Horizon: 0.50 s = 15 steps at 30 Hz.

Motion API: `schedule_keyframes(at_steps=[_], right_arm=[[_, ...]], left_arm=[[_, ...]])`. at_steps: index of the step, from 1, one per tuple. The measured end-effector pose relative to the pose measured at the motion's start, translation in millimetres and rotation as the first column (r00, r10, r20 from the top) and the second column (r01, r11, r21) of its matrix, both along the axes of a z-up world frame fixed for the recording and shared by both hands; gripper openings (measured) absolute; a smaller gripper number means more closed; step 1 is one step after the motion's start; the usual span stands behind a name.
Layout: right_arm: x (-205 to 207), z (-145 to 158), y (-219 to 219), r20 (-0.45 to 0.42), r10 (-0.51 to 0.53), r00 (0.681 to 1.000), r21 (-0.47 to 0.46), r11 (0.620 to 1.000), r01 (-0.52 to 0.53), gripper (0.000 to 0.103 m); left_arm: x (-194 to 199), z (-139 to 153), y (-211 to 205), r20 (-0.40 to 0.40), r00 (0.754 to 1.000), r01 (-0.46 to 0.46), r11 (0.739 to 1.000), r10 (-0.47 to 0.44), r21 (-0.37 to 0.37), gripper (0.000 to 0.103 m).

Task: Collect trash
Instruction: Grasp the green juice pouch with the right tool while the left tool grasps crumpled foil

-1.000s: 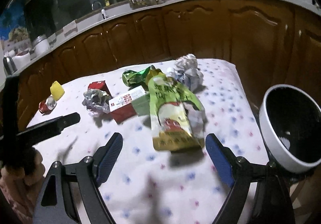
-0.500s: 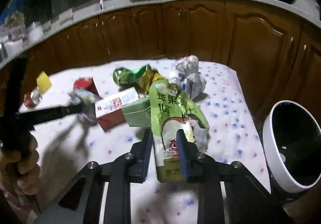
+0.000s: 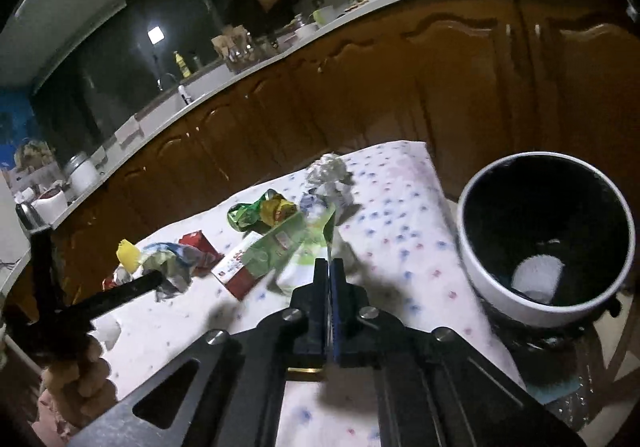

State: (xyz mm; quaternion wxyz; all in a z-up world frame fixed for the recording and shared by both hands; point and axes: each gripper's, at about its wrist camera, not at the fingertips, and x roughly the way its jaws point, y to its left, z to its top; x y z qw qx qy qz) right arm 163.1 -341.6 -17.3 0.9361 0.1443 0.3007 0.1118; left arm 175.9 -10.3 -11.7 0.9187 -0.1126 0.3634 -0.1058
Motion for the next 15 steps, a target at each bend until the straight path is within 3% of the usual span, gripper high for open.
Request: schedule_keyframes(at_steps=[5, 9, 15], right_arm=[[-2, -10, -3, -0.041, 0.030, 0.999, 0.010, 1.000, -0.030, 0.001], [0, -29, -4, -0.121, 0.125, 0.985, 0.130, 0.985, -0.109, 0.006], [5, -49, 7, -0.187, 0.169, 0.968, 0.140, 0.980, -0.144, 0.010]], left_arm=[[-6, 5, -10, 0.003, 0.999, 0.033, 0.999, -0.033, -0.010, 0.015], [-10, -1, -16, -0.016, 0.999, 0.039, 0.999, -0.039, -0.009, 0.015], [-13, -6, -22, -0.032, 0.998, 0.056, 0.998, -0.056, -0.012, 0.015]])
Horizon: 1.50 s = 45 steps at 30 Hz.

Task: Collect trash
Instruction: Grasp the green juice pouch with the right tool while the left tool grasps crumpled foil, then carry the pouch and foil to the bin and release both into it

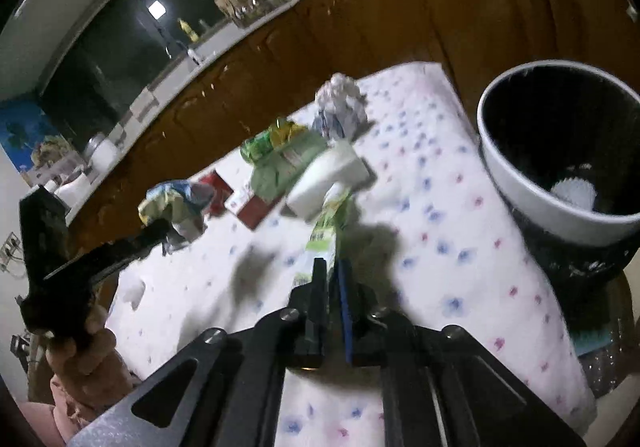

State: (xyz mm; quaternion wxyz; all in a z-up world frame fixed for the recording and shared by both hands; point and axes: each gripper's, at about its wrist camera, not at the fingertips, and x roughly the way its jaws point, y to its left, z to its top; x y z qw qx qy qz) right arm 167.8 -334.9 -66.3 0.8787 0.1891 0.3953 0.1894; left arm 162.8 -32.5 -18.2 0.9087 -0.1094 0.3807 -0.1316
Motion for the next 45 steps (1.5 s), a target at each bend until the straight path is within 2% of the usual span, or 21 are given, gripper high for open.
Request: schedule_keyframes(at_steps=[3, 5, 10, 17, 22, 27, 35, 45], right_arm=[[3, -5, 6, -0.025, 0.033, 0.999, 0.010, 0.999, -0.032, 0.010], [-3, -3, 9, 0.002, 0.033, 0.999, -0.016, 0.999, -0.033, 0.004], [-16, 12, 3, 0.077, 0.002, 0.997, -0.060, 0.998, 0.003, 0.003], [-35, 44, -54, 0.181, -0.156, 0.971, -0.060, 0.984, 0.169, 0.003], [-43, 57, -102, 0.222, -0.280, 0.934, -0.096, 0.947, 0.306, 0.003], [-43, 63, -135, 0.240, -0.347, 0.907, -0.132, 0.914, 0.385, 0.003], [-24, 64, -152, 0.259, -0.372, 0.891, -0.186, 0.886, 0.424, 0.003], [-1, 50, -161, 0.236, -0.370, 0.898, -0.240, 0.874, 0.423, 0.003]], left_arm=[[0, -2, -5, -0.008, 1.000, 0.014, 1.000, -0.014, 0.000, 0.015], [0, -1, -11, -0.006, 1.000, 0.028, 1.000, -0.028, 0.006, 0.015], [0, 3, -34, -0.003, 0.997, 0.077, 0.997, -0.077, 0.009, 0.015], [6, 14, -92, 0.012, 0.983, 0.185, 0.982, -0.186, 0.025, 0.015], [14, 21, -140, 0.024, 0.963, 0.268, 0.962, -0.269, 0.046, 0.015], [23, 23, -183, 0.025, 0.942, 0.332, 0.940, -0.335, 0.081, 0.015], [48, 24, -237, 0.001, 0.915, 0.400, 0.909, -0.402, 0.118, 0.015], [75, 5, -282, -0.063, 0.907, 0.422, 0.894, -0.417, 0.150, 0.015]])
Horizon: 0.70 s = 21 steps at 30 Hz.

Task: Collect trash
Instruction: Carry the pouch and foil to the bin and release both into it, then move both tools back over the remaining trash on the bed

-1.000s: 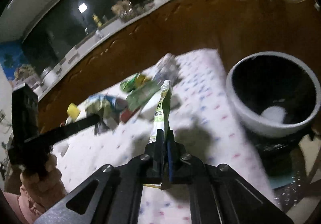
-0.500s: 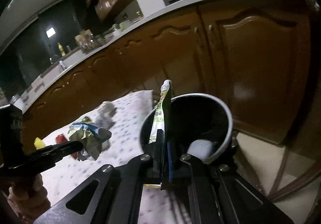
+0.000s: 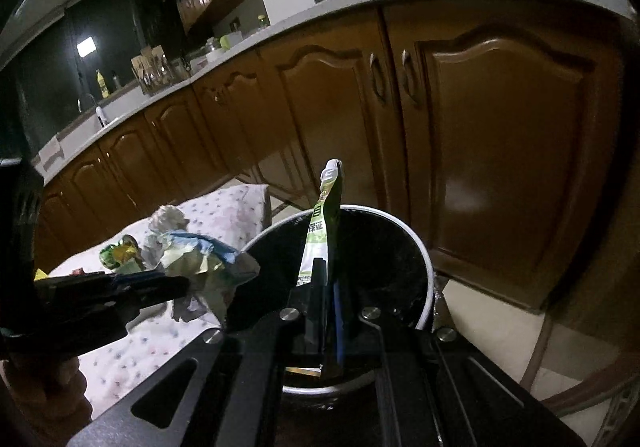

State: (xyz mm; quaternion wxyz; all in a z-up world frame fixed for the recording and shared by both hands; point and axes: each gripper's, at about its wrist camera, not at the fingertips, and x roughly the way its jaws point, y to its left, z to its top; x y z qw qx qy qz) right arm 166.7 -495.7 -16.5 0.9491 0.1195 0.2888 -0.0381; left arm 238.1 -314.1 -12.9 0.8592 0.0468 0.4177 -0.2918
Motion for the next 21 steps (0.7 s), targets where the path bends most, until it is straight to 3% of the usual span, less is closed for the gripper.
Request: schedule_keyframes(at_steps=[9, 17, 21], right_arm=[[8, -10, -15, -0.025, -0.006, 1.000, 0.035, 0.999, 0.007, 0.003], [20, -18, -21, -0.063, 0.007, 0.998, 0.061, 0.998, -0.003, 0.009], [18, -19, -24, -0.063, -0.007, 0.998, 0.073, 0.997, 0.012, 0.012]], left_arm=[[8, -14, -18, -0.028, 0.999, 0.027, 0.999, -0.026, 0.033, 0.016], [7, -17, -23, -0.026, 0.999, 0.041, 0.998, -0.039, 0.050, 0.024], [6, -17, -16, -0.025, 0.999, 0.026, 0.999, -0.025, 0.043, 0.048]])
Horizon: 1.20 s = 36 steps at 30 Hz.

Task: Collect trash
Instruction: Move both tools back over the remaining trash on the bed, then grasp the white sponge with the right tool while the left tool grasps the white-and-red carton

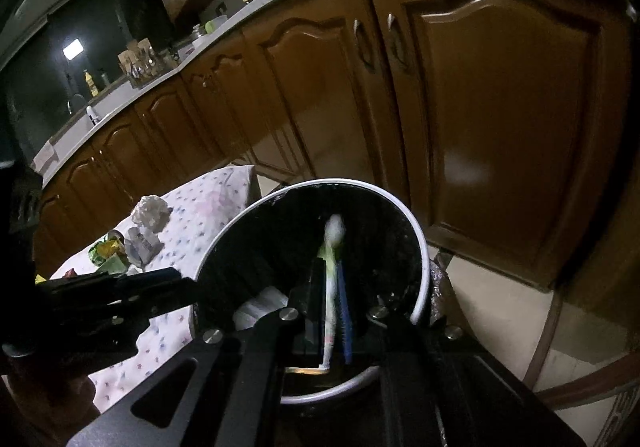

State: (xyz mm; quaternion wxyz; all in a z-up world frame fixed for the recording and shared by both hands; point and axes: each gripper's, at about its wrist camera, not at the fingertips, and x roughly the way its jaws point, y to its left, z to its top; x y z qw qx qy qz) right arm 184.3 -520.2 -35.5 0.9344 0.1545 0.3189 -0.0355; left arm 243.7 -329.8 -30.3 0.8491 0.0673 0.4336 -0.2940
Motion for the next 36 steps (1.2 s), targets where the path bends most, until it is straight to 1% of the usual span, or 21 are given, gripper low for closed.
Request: schedule_keyframes(at_steps=[1, 3, 4, 5, 6, 8, 9, 10, 11, 13, 19, 25, 30, 36], right_arm=[[-1, 0, 0, 0.003, -0.003, 1.000, 0.002, 1.000, 0.003, 0.018], [-7, 1, 0, 0.012, -0.009, 1.000, 0.008, 1.000, 0.009, 0.021], [-9, 2, 1, 0.016, -0.013, 1.000, 0.013, 1.000, 0.012, 0.025], [-11, 3, 2, 0.022, -0.012, 1.000, 0.020, 1.000, 0.011, 0.033], [-15, 4, 4, 0.031, -0.011, 0.999, 0.029, 1.000, 0.011, 0.037], [-21, 6, 10, 0.055, -0.010, 0.998, 0.047, 0.999, 0.008, 0.057], [-26, 7, 14, 0.072, -0.008, 0.997, 0.054, 0.999, 0.004, 0.061], [-29, 8, 18, 0.081, -0.007, 0.997, 0.058, 0.998, 0.003, 0.068], [-34, 10, 25, 0.097, -0.005, 0.995, 0.066, 0.998, -0.002, 0.075], [-39, 10, 35, 0.112, 0.007, 0.994, 0.081, 0.997, -0.016, 0.078], [-47, 7, 79, 0.111, 0.078, 0.991, 0.122, 0.988, -0.091, 0.078], [-43, -1, 124, 0.079, 0.161, 0.984, 0.124, 0.978, -0.170, 0.080], [-37, -10, 161, 0.047, 0.238, 0.970, 0.118, 0.963, -0.242, 0.080], [-30, -16, 187, 0.022, 0.282, 0.959, 0.118, 0.952, -0.283, 0.080]], left_arm=[[-1, 0, 4, 0.003, 1.000, -0.008, 1.000, 0.008, -0.006, 0.048], [-6, 2, 14, 0.008, 1.000, -0.025, 0.999, 0.025, -0.024, 0.048], [-8, 2, 19, 0.010, 0.999, -0.033, 0.999, 0.033, -0.033, 0.048], [-12, 3, 27, 0.015, 0.999, -0.048, 0.998, 0.049, -0.044, 0.049], [-16, 2, 34, 0.021, 0.998, -0.062, 0.997, 0.063, -0.048, 0.050], [-24, 1, 49, 0.036, 0.995, -0.087, 0.994, 0.089, -0.060, 0.055], [-29, 0, 56, 0.042, 0.994, -0.100, 0.993, 0.103, -0.066, 0.058], [-33, -1, 66, 0.047, 0.992, -0.114, 0.991, 0.118, -0.071, 0.061], [-40, -3, 78, 0.050, 0.989, -0.132, 0.988, 0.136, -0.081, 0.062], [-48, -6, 97, 0.046, 0.986, -0.157, 0.983, 0.161, -0.093, 0.062], [-66, -10, 155, 0.038, 0.966, -0.249, 0.961, 0.255, -0.120, 0.062], [-76, -11, 216, 0.024, 0.932, -0.355, 0.923, 0.362, -0.148, 0.062], [-78, -16, 250, 0.007, 0.907, -0.414, 0.898, 0.420, -0.149, 0.062], [-76, -20, 276, 0.007, 0.890, -0.451, 0.882, 0.456, -0.138, 0.062]])
